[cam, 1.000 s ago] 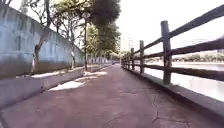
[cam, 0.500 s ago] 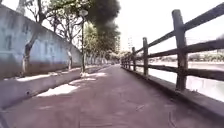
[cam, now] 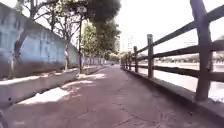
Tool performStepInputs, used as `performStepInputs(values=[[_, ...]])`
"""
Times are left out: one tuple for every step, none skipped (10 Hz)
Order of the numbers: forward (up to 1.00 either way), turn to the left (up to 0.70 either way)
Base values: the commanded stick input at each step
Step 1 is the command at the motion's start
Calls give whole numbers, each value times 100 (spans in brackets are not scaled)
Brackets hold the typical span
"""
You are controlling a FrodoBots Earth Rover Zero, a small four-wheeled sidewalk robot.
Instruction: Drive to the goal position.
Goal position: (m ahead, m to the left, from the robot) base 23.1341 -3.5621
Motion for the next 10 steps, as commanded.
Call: performStepInputs(values=[[100, 27], [100, 3], [100, 1], [100, 1], [100, 1], [100, 1], [100, 1], [100, 1], [100, 1], [100, 1]])
